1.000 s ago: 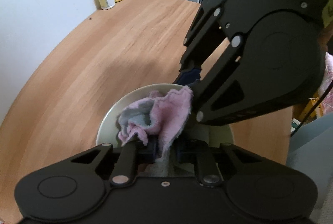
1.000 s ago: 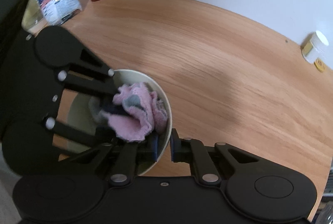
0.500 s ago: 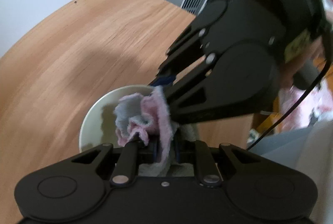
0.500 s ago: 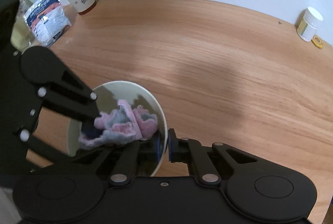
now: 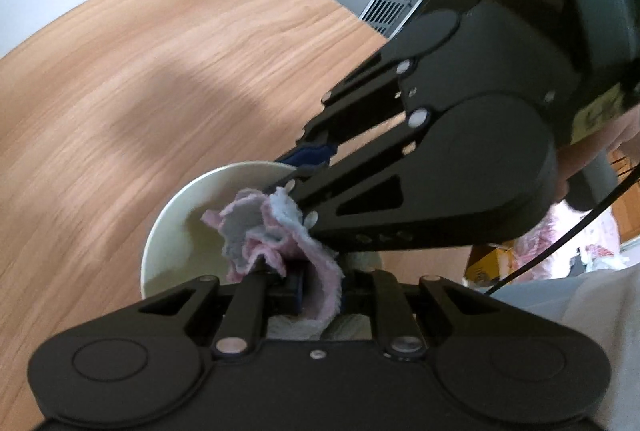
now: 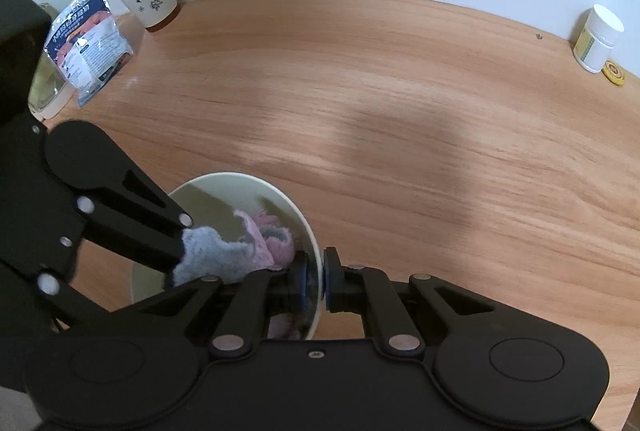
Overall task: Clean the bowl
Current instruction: 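Push the cloth into the bowl and wipe its inside with the left gripper, then rub the cloth around the bowl's inner wall while the right gripper holds the rim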
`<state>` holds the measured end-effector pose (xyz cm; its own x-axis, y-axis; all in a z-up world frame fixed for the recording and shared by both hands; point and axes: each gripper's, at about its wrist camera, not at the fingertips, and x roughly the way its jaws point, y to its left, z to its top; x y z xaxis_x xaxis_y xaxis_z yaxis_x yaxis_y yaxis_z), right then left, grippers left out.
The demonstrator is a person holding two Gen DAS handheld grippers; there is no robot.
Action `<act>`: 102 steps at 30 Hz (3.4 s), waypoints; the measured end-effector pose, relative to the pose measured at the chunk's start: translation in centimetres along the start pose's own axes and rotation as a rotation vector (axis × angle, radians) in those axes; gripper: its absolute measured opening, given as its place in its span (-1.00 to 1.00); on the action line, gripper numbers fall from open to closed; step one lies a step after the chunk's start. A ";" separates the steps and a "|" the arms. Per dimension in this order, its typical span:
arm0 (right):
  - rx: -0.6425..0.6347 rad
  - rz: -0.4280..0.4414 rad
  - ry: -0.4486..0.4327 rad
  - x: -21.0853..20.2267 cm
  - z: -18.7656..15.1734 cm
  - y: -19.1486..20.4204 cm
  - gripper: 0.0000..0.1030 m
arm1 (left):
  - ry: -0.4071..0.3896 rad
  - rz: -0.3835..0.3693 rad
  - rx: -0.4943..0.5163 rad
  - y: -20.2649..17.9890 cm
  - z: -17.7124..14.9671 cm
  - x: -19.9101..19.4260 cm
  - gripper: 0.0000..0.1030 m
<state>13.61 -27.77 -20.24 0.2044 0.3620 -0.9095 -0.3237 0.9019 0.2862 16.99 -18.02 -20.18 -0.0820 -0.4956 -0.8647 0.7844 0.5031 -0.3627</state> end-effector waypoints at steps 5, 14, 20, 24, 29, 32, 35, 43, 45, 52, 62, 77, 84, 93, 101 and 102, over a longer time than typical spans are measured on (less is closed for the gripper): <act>-0.027 0.000 0.007 0.0 0.1 0.0 -0.80 | 0.001 0.062 0.036 -0.4 -0.2 0.7 -0.76; -0.086 -0.021 0.014 -0.4 -0.3 0.1 -0.83 | 0.066 0.229 0.129 -1.9 0.0 1.2 -0.75; -0.128 -0.043 0.016 -0.6 -0.7 0.7 -0.82 | 0.112 0.297 0.224 -2.6 -0.6 0.5 -0.76; -0.153 -0.055 0.001 -0.7 -0.9 1.0 -0.81 | 0.124 0.304 0.207 -2.6 -0.4 -0.4 -0.76; -0.179 -0.054 -0.003 -0.7 -1.2 1.1 -0.81 | 0.130 0.312 0.188 -2.1 -0.1 -1.7 -0.76; -0.180 -0.052 -0.001 -0.8 -1.2 1.0 -0.81 | 0.143 0.317 0.200 -2.5 0.0 -2.1 -0.76; -0.175 -0.053 0.002 -0.9 -1.2 0.9 -0.81 | 0.156 0.314 0.207 -3.0 -1.2 -2.6 -0.76; -0.165 -0.057 0.018 -0.8 -0.9 1.0 -0.81 | 0.141 0.242 0.161 -1.9 -1.3 -0.7 -0.76; -0.156 -0.058 0.022 -0.6 -0.7 1.0 -0.81 | 0.126 0.215 0.141 -1.5 -1.1 -0.7 -0.76; -0.153 -0.075 0.043 -0.4 -0.3 1.4 -0.79 | 0.056 0.058 -0.020 -0.8 0.1 -1.0 -0.76; -0.102 -0.053 0.051 -0.2 0.0 0.7 -0.79 | -0.050 -0.113 -0.210 0.4 0.3 -3.6 -0.76; -0.146 -0.049 0.080 0.0 0.0 0.7 -0.78 | 0.074 0.164 0.069 -2.4 -0.6 -1.4 -0.75; -0.148 -0.033 0.098 0.0 -0.3 0.7 -0.77 | 0.092 0.357 0.232 -2.5 -1.5 -3.3 -0.74; -0.179 0.002 0.107 -0.1 -1.0 1.0 -0.70 | 0.062 0.478 0.257 -2.1 -1.2 -4.6 -0.73; -0.216 -0.008 0.101 -0.3 -1.4 1.1 -0.65 | -0.033 0.499 0.254 -2.4 -1.2 -3.2 -0.74; -0.219 -0.010 0.100 -0.3 -1.4 1.2 -0.65 | -0.037 0.489 0.255 -2.7 -1.5 -2.9 -0.74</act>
<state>11.85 -27.13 -20.04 0.1199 0.3188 -0.9402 -0.5169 0.8286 0.2150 14.19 -16.92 -17.17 0.3476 -0.2742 -0.8967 0.8502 0.4955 0.1780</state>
